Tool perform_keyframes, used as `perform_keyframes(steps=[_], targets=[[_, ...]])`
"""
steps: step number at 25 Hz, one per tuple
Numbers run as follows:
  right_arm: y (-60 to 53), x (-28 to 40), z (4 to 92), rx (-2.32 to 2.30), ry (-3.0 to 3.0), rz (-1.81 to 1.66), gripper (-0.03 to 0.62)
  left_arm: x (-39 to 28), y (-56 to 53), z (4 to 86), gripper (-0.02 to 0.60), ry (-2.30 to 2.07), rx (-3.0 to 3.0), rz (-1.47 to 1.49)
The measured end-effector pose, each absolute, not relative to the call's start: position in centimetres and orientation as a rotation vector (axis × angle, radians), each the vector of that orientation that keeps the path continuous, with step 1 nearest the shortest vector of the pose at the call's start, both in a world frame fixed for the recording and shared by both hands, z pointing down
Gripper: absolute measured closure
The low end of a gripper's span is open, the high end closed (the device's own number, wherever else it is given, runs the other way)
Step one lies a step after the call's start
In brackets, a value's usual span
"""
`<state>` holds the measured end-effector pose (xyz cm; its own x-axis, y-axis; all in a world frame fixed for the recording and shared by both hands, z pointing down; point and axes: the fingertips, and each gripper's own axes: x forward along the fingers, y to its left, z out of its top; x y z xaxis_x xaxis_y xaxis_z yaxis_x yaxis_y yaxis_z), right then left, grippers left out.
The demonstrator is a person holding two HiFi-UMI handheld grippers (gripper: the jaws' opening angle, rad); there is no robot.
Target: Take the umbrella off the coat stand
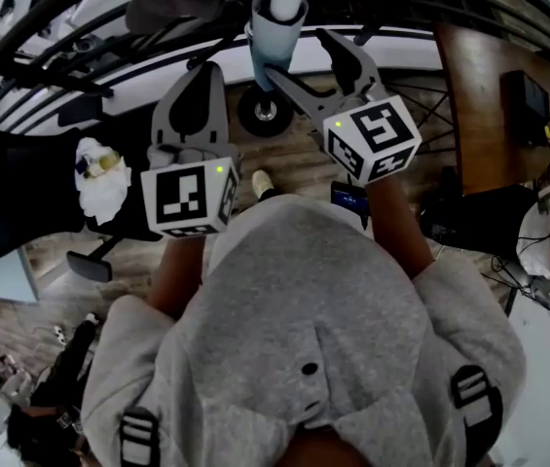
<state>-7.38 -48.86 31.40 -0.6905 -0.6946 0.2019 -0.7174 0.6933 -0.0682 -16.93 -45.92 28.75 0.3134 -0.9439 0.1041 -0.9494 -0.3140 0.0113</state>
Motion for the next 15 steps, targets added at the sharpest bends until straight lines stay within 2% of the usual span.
perform_keyframes(steps=[15], targets=[[-52.1,-12.0,36.6,1.1,-2.747,0.279,0.226,-19.1,-46.3,28.5,0.571,-1.794,2.509,0.116]])
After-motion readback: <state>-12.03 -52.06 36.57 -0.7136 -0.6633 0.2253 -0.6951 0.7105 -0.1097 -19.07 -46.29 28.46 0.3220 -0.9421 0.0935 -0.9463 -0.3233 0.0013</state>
